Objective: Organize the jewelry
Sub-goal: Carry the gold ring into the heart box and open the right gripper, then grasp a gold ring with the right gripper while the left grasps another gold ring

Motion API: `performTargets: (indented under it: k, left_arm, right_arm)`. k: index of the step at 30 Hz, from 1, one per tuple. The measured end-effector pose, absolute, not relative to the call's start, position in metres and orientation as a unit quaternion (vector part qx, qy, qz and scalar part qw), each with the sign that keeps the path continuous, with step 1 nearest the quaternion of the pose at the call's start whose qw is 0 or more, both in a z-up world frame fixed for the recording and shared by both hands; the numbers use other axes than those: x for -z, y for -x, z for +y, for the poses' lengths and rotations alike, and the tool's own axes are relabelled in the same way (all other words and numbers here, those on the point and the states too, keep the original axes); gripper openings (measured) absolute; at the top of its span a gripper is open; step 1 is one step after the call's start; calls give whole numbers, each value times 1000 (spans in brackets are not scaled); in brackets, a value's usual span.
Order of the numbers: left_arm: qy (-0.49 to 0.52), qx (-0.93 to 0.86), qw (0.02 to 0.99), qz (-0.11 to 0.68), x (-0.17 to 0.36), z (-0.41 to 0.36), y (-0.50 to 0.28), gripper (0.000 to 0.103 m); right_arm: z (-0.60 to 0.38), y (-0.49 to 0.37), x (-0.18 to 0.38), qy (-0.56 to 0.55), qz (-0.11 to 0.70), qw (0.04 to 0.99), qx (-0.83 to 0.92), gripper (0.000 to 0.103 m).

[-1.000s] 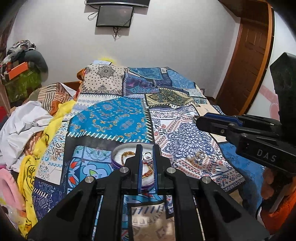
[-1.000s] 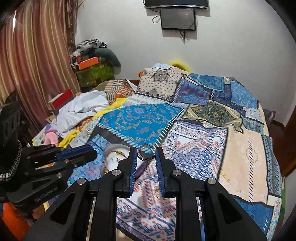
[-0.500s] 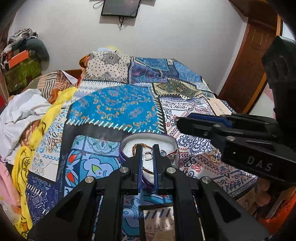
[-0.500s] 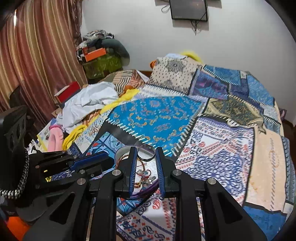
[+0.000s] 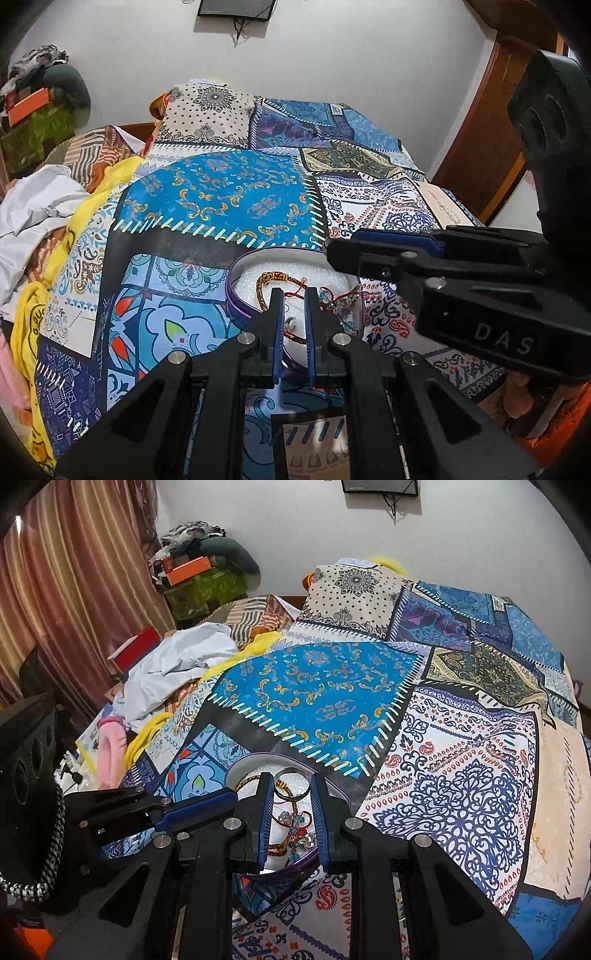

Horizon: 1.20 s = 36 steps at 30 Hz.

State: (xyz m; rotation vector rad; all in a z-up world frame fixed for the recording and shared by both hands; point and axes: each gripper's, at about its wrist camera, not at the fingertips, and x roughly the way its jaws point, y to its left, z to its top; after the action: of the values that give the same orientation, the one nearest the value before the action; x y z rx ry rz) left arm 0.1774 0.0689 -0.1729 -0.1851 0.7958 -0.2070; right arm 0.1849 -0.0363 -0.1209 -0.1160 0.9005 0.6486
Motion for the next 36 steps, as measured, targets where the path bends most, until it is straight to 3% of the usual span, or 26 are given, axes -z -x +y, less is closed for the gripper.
performTargets:
  k: [6, 11, 27, 36]
  left_arm:
    - [84, 93, 913, 389, 169, 67, -176, 8]
    - [84, 84, 915, 387, 162, 69, -170, 9]
    - [67, 73, 931, 350, 116, 56, -145, 19]
    - [56, 86, 932, 347, 104, 30, -139, 19]
  right_arm:
    - [-34, -185, 122, 64, 437, 844, -304, 21]
    - [-41, -180, 112, 59, 421, 854, -300, 35]
    - [-79, -152, 72, 68, 371, 889, -260, 35]
    - [-118, -135, 60, 61, 358, 904, -228, 35]
